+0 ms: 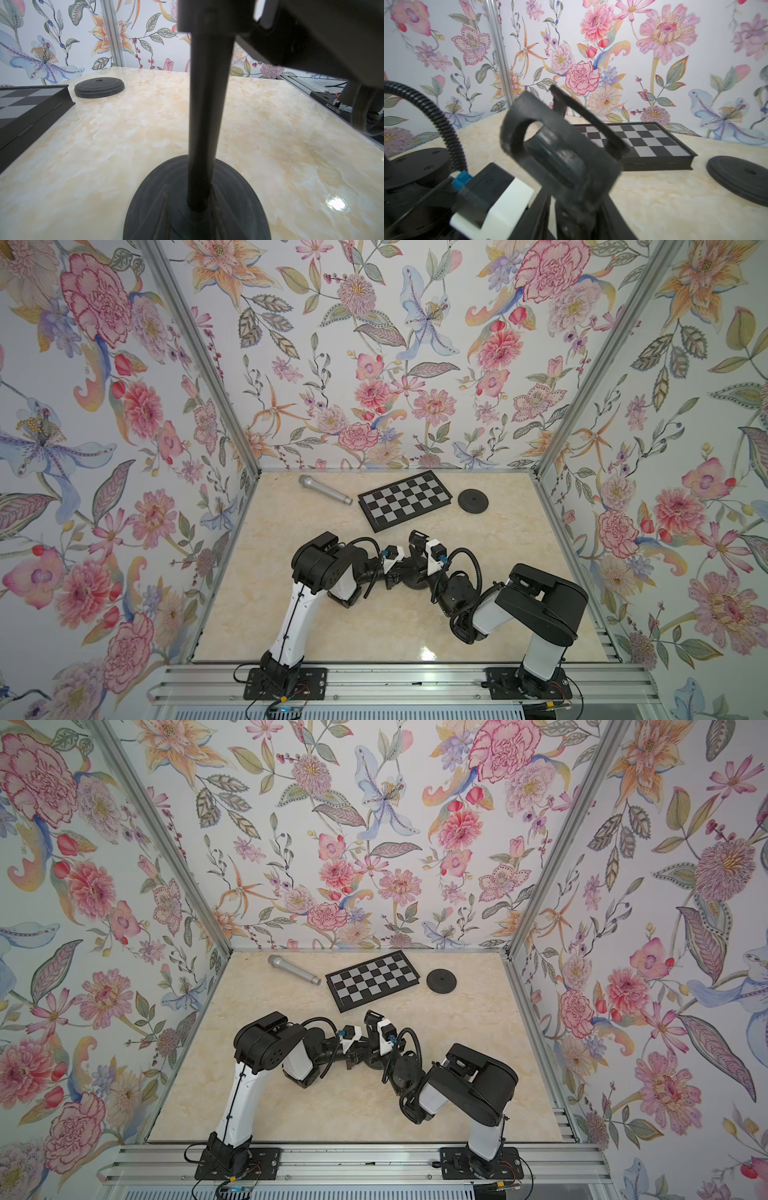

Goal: Assemble a microphone stand
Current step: Screw the microphone stand pole into the microphone stand base.

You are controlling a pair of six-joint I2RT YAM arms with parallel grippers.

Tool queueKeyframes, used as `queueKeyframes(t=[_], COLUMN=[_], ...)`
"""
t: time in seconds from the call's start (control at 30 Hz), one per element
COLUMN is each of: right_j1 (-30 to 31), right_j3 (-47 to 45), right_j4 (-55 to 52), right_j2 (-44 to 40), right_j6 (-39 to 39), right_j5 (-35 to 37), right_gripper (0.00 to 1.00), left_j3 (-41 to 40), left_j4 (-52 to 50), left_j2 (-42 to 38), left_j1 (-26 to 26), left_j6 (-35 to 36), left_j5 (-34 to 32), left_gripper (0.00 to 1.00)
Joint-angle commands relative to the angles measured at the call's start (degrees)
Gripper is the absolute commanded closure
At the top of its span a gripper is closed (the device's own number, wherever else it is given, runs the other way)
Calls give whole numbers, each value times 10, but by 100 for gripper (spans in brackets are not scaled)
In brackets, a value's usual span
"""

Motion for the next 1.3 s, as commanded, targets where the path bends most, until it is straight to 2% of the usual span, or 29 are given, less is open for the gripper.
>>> queueKeyframes(t=[0.0, 0.1, 0.2, 0.3, 0.43, 0.5, 0.57, 0.63, 0.7, 0.77, 0.8, 0.87, 1.0, 1.03, 1.07, 1.1, 1.17, 1.27], right_j1=[-45, -117, -182, -228, -258, -262, -267, -272, -271, -262, -252, -208, -48, -8, 22, 49, 70, 55], right_j3=[-41, -57, -55, -28, 35, 51, 61, 66, 58, 38, 26, 0, -19, -19, -15, -8, 5, -5], right_j4=[-7, -8, -14, -48, -121, -139, -155, -173, -179, -182, -182, -175, -143, -110, -73, -28, -9, -13], right_j2=[-4, -22, -34, -45, -48, -48, -49, -52, -58, -70, -75, -82, -52, -29, -5, 28, 54, 32], right_j6=[27, 27, 22, 15, -2, -10, -20, -26, -32, -34, -33, -23, 33, 52, 59, 62, 58, 39], right_j5=[-253, -413, -523, -611, -688, -690, -691, -687, -662, -588, -536, -370, 12, 89, 131, 151, 141, 56], right_gripper=[50, 48, 46, 44, 44, 46, 53, 72, 83, 100, 100, 100, 100, 100, 100, 100, 100, 99], left_j3=[-17, -19, -22, -15, -1, -6, -6, -6, -9, -8, -8, -7, -9, -6, -4, -3, -4, -5], left_j4=[116, 84, 78, 17, -70, -67, -62, -52, -43, -40, -36, -23, -6, -9, -11, -12, -9, -29], left_j2=[51, 35, 35, 18, 12, 10, 9, 14, 17, 17, 17, 25, 30, 30, 30, 33, 36, 28], left_j1=[-9, -13, -23, -28, -44, -46, -43, -43, -41, -36, -33, -27, -20, -19, -17, -17, -17, -16], left_j6=[20, 48, 64, 105, 147, 152, 148, 136, 131, 123, 115, 91, 75, 72, 68, 64, 62, 77], left_j5=[-34, -25, -13, -8, -13, -20, -23, -22, -25, -32, -36, -45, -57, -59, -60, -58, -56, -61], left_gripper=[67, 67, 67, 67, 67, 67, 67, 67, 67, 67, 67, 67, 67, 67, 67, 67, 67, 67])
